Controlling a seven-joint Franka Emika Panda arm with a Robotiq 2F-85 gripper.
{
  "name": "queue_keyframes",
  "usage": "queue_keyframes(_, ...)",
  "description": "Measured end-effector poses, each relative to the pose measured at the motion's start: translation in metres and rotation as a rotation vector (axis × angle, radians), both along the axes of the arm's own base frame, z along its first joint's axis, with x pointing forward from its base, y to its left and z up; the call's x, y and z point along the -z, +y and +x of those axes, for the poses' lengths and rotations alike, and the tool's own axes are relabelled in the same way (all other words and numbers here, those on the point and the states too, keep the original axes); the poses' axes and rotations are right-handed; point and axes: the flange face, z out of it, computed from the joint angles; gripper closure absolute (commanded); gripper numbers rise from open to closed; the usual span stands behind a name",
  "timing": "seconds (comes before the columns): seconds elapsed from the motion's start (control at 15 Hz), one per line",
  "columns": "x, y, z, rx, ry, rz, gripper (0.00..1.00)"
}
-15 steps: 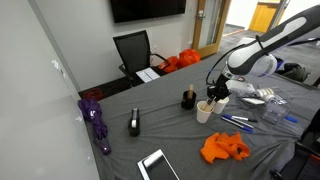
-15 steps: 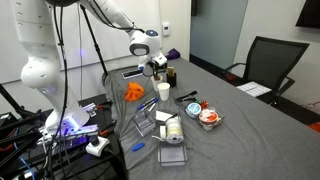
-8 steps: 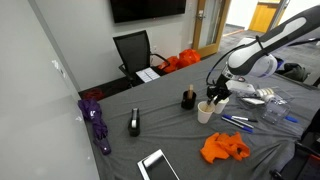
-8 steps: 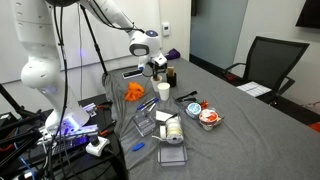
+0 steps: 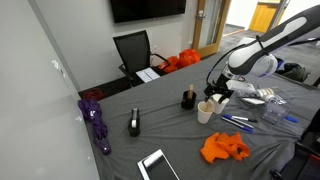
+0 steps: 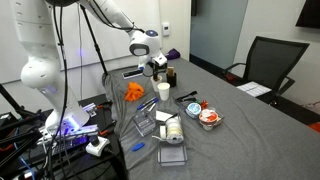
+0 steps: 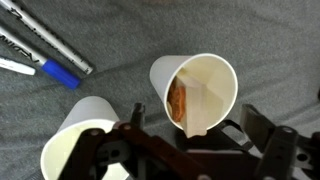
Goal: Move the wooden block object from one white cup into the other white cup
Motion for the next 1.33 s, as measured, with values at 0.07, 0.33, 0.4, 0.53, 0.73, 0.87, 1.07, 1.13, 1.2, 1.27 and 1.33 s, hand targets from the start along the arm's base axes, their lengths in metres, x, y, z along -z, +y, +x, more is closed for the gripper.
queue_keyframes(0.07, -0.002, 0.0, 0.0, -0.002, -0.004, -0.001, 0.0)
queue_keyframes(0.33, -0.015, -0.003, -0.001, -0.022, -0.024, -0.025, 0.0)
queue_keyframes(0.4, -0.02, -0.005, -0.002, -0.034, -0.031, -0.042, 0.0)
queue_keyframes(0.53, -0.033, -0.009, -0.006, -0.057, -0.043, -0.085, 0.0)
queue_keyframes(0.73, -0.057, -0.017, -0.013, -0.08, -0.066, -0.14, 0.0)
queue_keyframes(0.87, -0.072, -0.022, -0.018, -0.094, -0.079, -0.162, 0.0)
queue_keyframes(1.07, -0.09, -0.027, -0.027, -0.111, -0.082, -0.177, 0.0)
queue_keyframes(1.13, -0.094, -0.028, -0.03, -0.115, -0.081, -0.18, 0.0)
queue_keyframes(1.2, -0.098, -0.029, -0.033, -0.123, -0.077, -0.186, 0.0)
queue_keyframes(1.27, -0.101, -0.03, -0.036, -0.131, -0.073, -0.191, 0.0)
queue_keyframes(1.33, -0.104, -0.031, -0.038, -0.137, -0.068, -0.196, 0.0)
